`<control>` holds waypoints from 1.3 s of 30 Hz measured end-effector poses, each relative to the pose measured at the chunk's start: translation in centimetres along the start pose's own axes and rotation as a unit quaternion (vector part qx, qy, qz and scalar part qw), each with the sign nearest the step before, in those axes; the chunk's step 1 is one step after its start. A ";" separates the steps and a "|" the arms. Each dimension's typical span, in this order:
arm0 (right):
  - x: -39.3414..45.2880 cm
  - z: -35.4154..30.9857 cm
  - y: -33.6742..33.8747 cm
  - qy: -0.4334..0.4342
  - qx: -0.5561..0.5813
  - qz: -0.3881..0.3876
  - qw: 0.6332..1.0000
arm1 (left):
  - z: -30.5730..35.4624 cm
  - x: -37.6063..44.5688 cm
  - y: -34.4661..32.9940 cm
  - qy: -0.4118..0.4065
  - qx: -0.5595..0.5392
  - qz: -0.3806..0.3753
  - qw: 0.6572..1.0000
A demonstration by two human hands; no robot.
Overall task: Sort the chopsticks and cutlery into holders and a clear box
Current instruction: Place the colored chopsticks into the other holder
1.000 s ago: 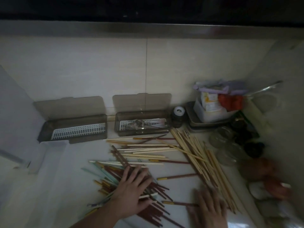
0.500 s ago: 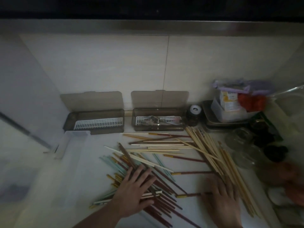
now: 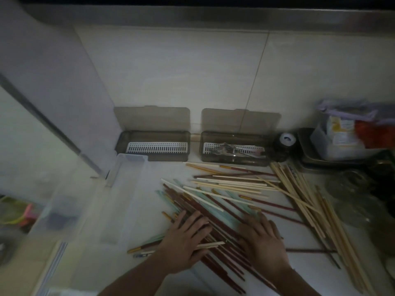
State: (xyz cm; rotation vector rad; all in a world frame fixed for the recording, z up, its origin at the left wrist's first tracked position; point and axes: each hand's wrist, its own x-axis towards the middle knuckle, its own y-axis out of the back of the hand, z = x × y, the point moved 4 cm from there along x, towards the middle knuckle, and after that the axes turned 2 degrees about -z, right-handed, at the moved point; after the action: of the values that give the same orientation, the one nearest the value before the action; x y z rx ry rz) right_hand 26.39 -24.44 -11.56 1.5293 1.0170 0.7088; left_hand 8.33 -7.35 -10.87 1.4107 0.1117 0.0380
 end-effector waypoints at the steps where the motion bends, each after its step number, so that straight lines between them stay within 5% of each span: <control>1: 0.1 0.3 0.1 -0.005 -0.004 -0.001 1.000 | 0.0 0.0 0.0 0.000 0.004 -0.004 1.000; 8: 2.0 -4.9 2.4 0.034 0.034 0.073 0.996 | 0.1 0.0 0.2 -0.009 -0.027 0.028 0.999; 14: 4.2 -6.2 1.5 -0.089 0.063 0.018 0.994 | -1.1 -1.6 0.6 -0.021 -0.016 0.034 0.999; 39: 7.3 -8.9 3.5 -0.123 -0.026 -0.111 0.986 | -5.5 -1.1 3.3 -0.007 -0.059 0.035 0.998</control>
State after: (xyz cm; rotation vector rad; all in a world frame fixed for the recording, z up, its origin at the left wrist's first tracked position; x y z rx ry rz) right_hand 22.76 -13.95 -6.91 1.3921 0.9543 0.3771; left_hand 6.84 -1.54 -8.44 1.2955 0.0475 0.0924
